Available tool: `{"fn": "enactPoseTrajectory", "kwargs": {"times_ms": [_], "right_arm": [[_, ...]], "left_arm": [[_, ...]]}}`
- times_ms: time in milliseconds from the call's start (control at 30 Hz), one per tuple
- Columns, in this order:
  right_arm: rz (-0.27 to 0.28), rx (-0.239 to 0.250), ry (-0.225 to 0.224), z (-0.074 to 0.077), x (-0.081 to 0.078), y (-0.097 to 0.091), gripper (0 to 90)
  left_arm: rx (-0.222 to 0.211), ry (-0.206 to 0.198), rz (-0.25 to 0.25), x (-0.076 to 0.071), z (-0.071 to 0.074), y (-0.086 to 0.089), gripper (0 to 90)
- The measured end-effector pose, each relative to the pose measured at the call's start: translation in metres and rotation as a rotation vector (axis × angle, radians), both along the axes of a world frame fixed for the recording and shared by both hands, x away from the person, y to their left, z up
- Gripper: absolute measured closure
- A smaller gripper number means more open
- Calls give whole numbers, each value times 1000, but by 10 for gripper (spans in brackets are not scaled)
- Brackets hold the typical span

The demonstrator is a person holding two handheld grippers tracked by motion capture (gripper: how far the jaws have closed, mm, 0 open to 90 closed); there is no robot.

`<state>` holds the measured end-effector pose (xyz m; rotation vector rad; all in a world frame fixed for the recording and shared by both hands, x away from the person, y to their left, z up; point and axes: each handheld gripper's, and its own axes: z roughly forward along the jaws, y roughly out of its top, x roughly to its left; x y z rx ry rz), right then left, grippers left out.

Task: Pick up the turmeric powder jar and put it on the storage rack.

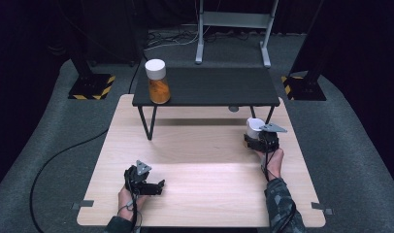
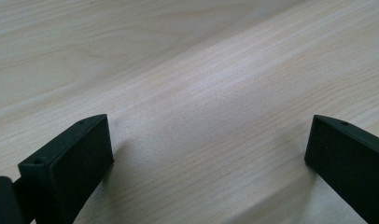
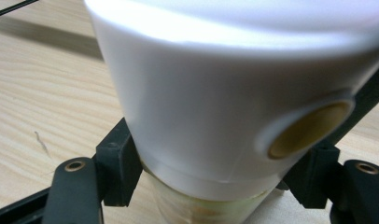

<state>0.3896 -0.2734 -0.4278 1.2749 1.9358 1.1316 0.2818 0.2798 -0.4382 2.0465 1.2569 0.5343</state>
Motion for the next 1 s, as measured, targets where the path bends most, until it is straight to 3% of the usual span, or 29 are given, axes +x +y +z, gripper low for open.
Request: {"fn": "enactPoseTrajectory", "kwargs": {"times_ms": [333, 767, 1000], "right_arm": [[-6, 31, -2, 2, -8, -5, 294], [27, 11, -9, 24, -14, -6, 294], [44, 37, -13, 40, -17, -15, 294]], "left_arm": [[0, 0, 0, 0, 0, 0, 2], [0, 0, 1, 0, 0, 0, 2], [0, 0, 1, 0, 0, 0, 2]]}}
